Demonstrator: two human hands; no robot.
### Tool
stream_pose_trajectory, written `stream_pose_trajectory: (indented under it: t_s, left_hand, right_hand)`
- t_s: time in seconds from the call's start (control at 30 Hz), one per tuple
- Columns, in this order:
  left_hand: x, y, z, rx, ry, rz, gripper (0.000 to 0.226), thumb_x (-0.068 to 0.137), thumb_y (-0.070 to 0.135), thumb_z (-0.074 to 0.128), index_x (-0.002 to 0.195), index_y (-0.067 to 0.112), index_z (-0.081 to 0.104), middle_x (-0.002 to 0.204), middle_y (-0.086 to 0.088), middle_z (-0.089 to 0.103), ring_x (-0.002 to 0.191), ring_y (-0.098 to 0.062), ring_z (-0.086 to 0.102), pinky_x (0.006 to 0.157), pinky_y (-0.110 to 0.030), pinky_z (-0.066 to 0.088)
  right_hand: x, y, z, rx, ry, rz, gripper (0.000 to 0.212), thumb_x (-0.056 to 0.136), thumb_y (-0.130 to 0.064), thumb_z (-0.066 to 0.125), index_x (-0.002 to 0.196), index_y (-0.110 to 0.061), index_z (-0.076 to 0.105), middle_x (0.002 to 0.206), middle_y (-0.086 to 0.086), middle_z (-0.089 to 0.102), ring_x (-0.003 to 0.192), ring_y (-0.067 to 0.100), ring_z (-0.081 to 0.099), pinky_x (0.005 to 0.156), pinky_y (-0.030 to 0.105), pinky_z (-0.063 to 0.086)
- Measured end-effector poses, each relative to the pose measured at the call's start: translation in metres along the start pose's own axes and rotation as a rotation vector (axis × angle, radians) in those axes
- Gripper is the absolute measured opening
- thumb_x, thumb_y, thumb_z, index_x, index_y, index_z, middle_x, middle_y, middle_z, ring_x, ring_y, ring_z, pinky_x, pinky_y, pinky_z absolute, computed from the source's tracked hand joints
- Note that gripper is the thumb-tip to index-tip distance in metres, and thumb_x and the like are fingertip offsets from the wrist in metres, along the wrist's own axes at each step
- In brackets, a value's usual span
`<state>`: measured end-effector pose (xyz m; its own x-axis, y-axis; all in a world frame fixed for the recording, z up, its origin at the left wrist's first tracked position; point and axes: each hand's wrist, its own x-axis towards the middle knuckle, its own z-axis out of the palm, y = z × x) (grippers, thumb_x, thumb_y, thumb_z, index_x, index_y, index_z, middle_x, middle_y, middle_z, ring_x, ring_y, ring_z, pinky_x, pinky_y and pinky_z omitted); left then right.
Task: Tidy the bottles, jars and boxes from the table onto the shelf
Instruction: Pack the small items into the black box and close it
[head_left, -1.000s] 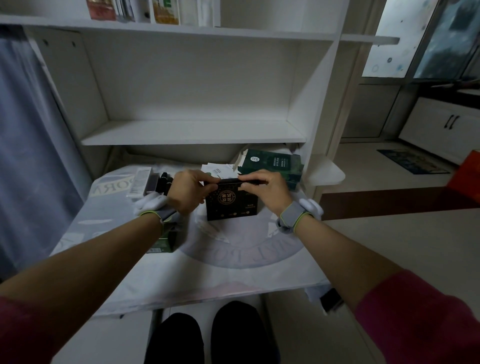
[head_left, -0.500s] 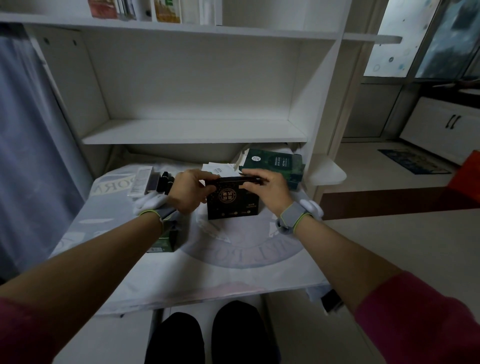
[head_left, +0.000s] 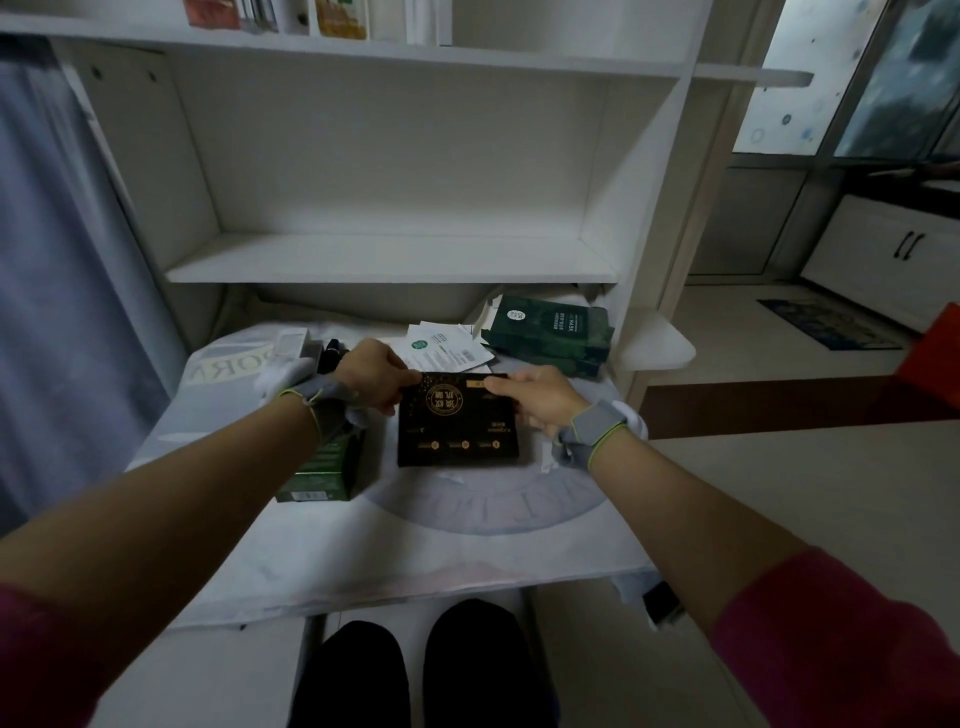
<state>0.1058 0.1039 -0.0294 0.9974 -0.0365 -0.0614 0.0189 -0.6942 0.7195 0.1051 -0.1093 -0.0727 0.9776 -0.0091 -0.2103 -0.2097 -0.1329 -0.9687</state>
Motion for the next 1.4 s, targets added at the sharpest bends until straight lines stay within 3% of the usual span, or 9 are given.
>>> stream_pose_trajectory:
  t_s: [0.2,0.5,0.63,0.83,0.93,1.0,1.13,1.27,1.4]
  left_hand:
    - [0.0,-0.014,0.01,0.082,-0.063,-0.075,0.018,0.087,0.009,0.066,0.07,0.01,0.062,0.041,0.005,0.058,0.035,-0.007,0.055,0.063,-0.029,0.056]
    - [-0.009,-0.011,0.0,0.101,-0.077,-0.082,0.01,0.087,0.006,0.065,0.078,0.01,0.062,0.041,0.003,0.061,0.036,-0.01,0.059,0.058,-0.028,0.058]
    - [-0.012,-0.013,-0.003,0.086,-0.123,-0.103,0.014,0.088,0.005,0.064,0.076,0.012,0.06,0.049,-0.003,0.065,0.04,-0.014,0.062,0.064,-0.038,0.061]
    - [-0.016,-0.018,-0.002,0.083,-0.136,-0.131,0.019,0.088,0.004,0.063,0.075,0.017,0.059,0.043,0.0,0.063,0.041,-0.014,0.063,0.076,-0.051,0.058]
    - [-0.016,-0.016,-0.002,0.087,-0.141,-0.116,0.015,0.088,0.005,0.063,0.079,0.016,0.06,0.047,-0.001,0.065,0.056,-0.022,0.068,0.076,-0.05,0.058]
    - [-0.016,-0.014,-0.002,0.074,-0.14,-0.116,0.015,0.088,0.006,0.063,0.078,0.017,0.06,0.061,-0.008,0.07,0.067,-0.029,0.071,0.077,-0.052,0.058]
    - [-0.012,-0.008,-0.001,0.05,-0.138,-0.097,0.012,0.087,0.007,0.063,0.077,0.014,0.062,0.075,-0.016,0.072,0.068,-0.03,0.071,0.075,-0.055,0.057]
    - [-0.001,0.004,0.001,0.011,-0.121,-0.055,0.011,0.087,0.004,0.063,0.077,0.01,0.064,0.075,-0.017,0.071,0.073,-0.034,0.072,0.073,-0.054,0.058]
    - [0.011,0.014,0.003,-0.008,-0.133,-0.042,0.005,0.085,0.009,0.064,0.081,0.009,0.066,0.072,-0.014,0.072,0.065,-0.03,0.071,0.073,-0.059,0.056]
  right_hand:
    - [0.005,0.016,0.007,-0.059,-0.005,0.067,0.017,0.083,-0.021,0.074,0.077,-0.011,0.061,0.079,0.007,0.063,0.06,0.014,0.057,0.056,0.024,0.047]
    - [0.008,0.019,0.018,-0.083,0.027,0.056,0.02,0.081,-0.021,0.075,0.081,-0.008,0.059,0.09,0.015,0.061,0.072,0.023,0.057,0.058,0.027,0.047]
    - [0.007,0.019,0.028,-0.122,0.036,0.05,0.024,0.081,-0.02,0.075,0.089,-0.006,0.058,0.077,0.009,0.058,0.057,0.014,0.05,0.052,0.024,0.046]
    - [0.009,0.016,0.038,-0.278,0.051,-0.015,0.019,0.081,-0.022,0.075,0.079,-0.01,0.06,0.067,0.002,0.056,0.052,0.015,0.05,0.065,0.03,0.048]
    - [0.008,0.012,0.037,-0.322,0.063,-0.003,0.026,0.081,-0.024,0.075,0.097,-0.007,0.065,0.071,0.0,0.058,0.053,0.015,0.053,0.066,0.029,0.052]
    - [0.008,0.009,0.036,-0.378,0.046,-0.012,0.02,0.082,-0.024,0.074,0.089,-0.007,0.067,0.064,0.001,0.056,0.051,0.016,0.052,0.071,0.032,0.053]
    - [0.007,0.002,0.029,-0.416,0.033,-0.078,0.018,0.081,-0.023,0.071,0.076,-0.007,0.066,0.056,0.005,0.052,0.051,0.02,0.048,0.059,0.032,0.044]
    - [0.01,-0.01,0.017,-0.383,0.074,-0.118,0.014,0.083,-0.021,0.071,0.077,-0.012,0.062,0.06,0.005,0.047,0.046,0.015,0.039,0.039,0.018,0.032]
    - [0.022,-0.016,0.006,-0.342,0.109,-0.16,0.022,0.083,-0.018,0.071,0.064,-0.014,0.06,0.058,0.001,0.049,0.045,0.012,0.039,0.041,0.019,0.031]
